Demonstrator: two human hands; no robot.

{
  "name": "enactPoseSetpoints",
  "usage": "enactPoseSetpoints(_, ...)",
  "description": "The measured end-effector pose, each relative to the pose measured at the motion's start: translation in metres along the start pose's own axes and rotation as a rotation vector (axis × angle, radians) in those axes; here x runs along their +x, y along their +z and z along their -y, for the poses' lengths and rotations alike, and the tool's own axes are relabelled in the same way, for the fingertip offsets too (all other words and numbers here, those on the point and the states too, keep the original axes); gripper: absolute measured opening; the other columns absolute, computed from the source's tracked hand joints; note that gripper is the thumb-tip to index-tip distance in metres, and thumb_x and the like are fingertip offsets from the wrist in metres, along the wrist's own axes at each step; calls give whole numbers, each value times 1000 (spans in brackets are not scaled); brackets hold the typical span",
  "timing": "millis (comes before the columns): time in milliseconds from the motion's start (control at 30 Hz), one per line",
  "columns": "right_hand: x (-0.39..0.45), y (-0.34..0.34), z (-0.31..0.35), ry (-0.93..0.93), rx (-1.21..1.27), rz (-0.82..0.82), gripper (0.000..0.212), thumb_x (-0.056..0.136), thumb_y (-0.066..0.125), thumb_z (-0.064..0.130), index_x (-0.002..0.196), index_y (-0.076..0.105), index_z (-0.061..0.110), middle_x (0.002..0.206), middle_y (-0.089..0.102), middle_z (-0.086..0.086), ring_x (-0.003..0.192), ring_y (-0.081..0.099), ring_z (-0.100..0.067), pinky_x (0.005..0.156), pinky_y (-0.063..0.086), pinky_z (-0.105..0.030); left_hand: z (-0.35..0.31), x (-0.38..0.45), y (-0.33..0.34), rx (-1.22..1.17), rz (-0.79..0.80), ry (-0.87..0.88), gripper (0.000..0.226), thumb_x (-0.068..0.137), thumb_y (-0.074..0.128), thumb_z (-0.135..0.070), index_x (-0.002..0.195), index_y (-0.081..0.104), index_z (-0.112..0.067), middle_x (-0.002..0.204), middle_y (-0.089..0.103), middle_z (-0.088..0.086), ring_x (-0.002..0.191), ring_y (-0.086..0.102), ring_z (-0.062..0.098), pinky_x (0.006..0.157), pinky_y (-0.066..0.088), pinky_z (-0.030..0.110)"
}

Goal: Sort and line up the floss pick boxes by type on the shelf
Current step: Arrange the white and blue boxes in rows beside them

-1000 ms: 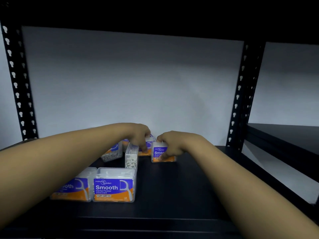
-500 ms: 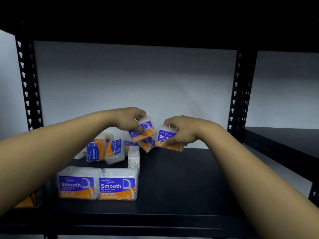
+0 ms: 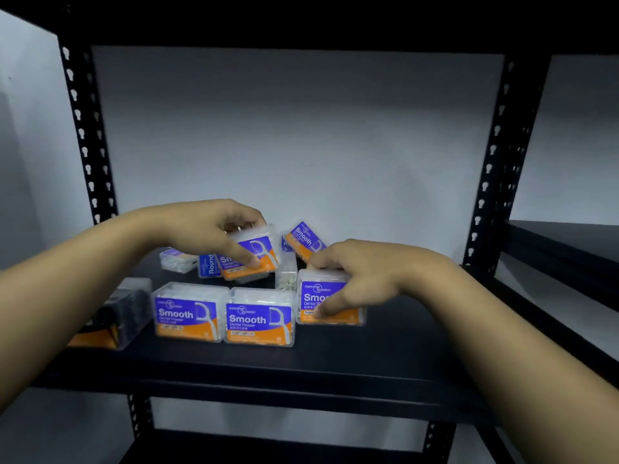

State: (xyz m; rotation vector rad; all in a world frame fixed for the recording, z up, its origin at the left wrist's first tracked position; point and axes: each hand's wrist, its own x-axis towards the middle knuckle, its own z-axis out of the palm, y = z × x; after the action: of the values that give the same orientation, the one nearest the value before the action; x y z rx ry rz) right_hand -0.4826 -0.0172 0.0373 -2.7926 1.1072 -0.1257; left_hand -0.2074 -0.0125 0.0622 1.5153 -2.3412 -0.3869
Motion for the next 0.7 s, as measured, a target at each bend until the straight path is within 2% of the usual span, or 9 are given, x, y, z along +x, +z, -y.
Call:
enactPoseSetpoints(100, 5, 15, 3, -20, -25, 50, 27, 82, 82, 42, 94, 62, 28, 94, 67, 9, 82, 64, -8, 78, 55, -33, 9, -2, 4, -1, 66, -23, 30, 81, 83, -28, 108, 69, -26, 102, 77, -10, 95, 74, 13, 89, 60, 43)
enactPoseSetpoints(233, 5, 21, 3, -19, -18, 61, 30, 81, 81, 42, 100, 65, 24, 97, 70, 8, 85, 66, -10, 80, 57, -34, 15, 0, 5, 12, 128, -59, 29, 83, 82, -26, 108, 68, -28, 104, 77, -12, 96, 74, 12, 90, 61, 38)
enactPoseSetpoints(367, 4, 24, 3, 0, -3, 63, 28, 82, 81, 43, 99, 65, 27, 95, 69, 12, 82, 65, -4, 77, 56, -30, 24, 5, 6, 21, 182, -84, 30, 84, 81, -25, 110, 69, -28, 109, 76, -9, 99, 74, 14, 92, 61, 41)
enactPoseSetpoints(533, 2, 28, 4, 12, 17, 52, 23, 84, 79, 42, 97, 62, 32, 97, 70, 11, 85, 66, -5, 79, 56, -31, 32, 6, 9, 60, 241, -109, 31, 86, 79, -23, 114, 68, -27, 112, 76, -8, 100, 75, 13, 93, 60, 43)
enactPoseSetpoints(600, 1, 29, 3, 19, 25, 53, 28, 83, 79, 44, 104, 64, 32, 101, 71, 11, 88, 67, -7, 83, 57, -33, 35, 6, 10, 73, 257, -106, 29, 87, 79, -22, 114, 69, -27, 112, 76, -8, 100, 75, 12, 93, 60, 43)
enactPoseSetpoints(700, 1, 27, 4, 44, 51, 50, 41, 78, 79, 60, 106, 63, 34, 103, 69, 13, 91, 67, -6, 85, 57, -34, 37, 5, 9, 84, 275, -106, 29, 88, 78, -21, 115, 69, -25, 113, 76, -8, 99, 74, 11, 92, 60, 40)
